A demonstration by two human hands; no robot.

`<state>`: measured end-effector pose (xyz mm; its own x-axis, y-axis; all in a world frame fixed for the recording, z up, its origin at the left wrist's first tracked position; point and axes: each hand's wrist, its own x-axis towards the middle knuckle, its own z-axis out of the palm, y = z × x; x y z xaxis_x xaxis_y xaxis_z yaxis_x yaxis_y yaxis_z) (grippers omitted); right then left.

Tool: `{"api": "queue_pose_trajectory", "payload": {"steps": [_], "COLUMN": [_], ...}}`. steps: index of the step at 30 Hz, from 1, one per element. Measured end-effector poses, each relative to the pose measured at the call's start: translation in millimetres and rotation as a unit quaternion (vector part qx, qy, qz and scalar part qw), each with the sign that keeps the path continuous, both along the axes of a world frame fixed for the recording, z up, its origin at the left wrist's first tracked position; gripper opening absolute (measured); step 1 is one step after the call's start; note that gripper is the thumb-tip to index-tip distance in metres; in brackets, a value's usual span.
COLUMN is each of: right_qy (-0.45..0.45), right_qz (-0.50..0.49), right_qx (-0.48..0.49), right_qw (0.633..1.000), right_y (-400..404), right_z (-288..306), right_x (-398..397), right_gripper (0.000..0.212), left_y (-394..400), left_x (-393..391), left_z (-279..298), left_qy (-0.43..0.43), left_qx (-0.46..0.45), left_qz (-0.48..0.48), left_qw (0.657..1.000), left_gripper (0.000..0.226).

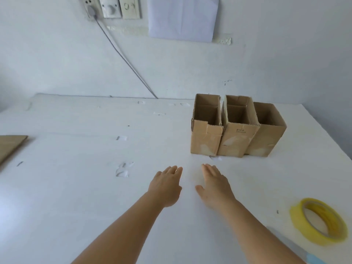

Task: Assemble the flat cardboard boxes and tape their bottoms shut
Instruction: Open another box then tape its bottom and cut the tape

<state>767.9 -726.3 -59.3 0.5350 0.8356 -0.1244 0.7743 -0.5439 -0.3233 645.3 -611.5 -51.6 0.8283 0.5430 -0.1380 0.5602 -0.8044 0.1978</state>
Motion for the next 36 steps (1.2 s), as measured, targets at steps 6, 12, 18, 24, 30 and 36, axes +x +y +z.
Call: {"api": "queue_pose_trajectory", "payload": {"steps": [6, 12, 18, 24, 30, 36], "right_qy": [-0.031, -0.018, 0.005, 0.009, 0.000, -0.009], "right_qz": [0.104, 0.172, 0.232, 0.265, 0.290, 0.310], "right_qx": [-0.014, -0.013, -0.009, 0.008, 0.011, 0.011], "right_qw": [0.994, 0.985, 0.973, 0.964, 0.957, 0.951], "right_y": [-4, 11, 41, 80, 124, 166], "right_z": [1, 4, 11, 19, 24, 30], "right_x": [-45, -107, -199, -302, -391, -451], "right_gripper": [0.069, 0.070, 0.070, 0.069, 0.070, 0.072], "left_y": [-22, -25, -15, 11, 45, 78], "left_x": [-66, -147, -250, -367, -461, -518], "left_z": [0, 10, 17, 24, 34, 43], "left_qy": [0.001, -0.009, -0.018, -0.028, -0.036, -0.046], "left_qx": [0.034, 0.032, 0.021, 0.009, 0.025, 0.036], "left_qz": [0.047, 0.114, 0.176, 0.232, 0.258, 0.276], "left_qw": [0.998, 0.993, 0.984, 0.972, 0.965, 0.959], "left_gripper": [0.057, 0.055, 0.056, 0.059, 0.060, 0.061]}}
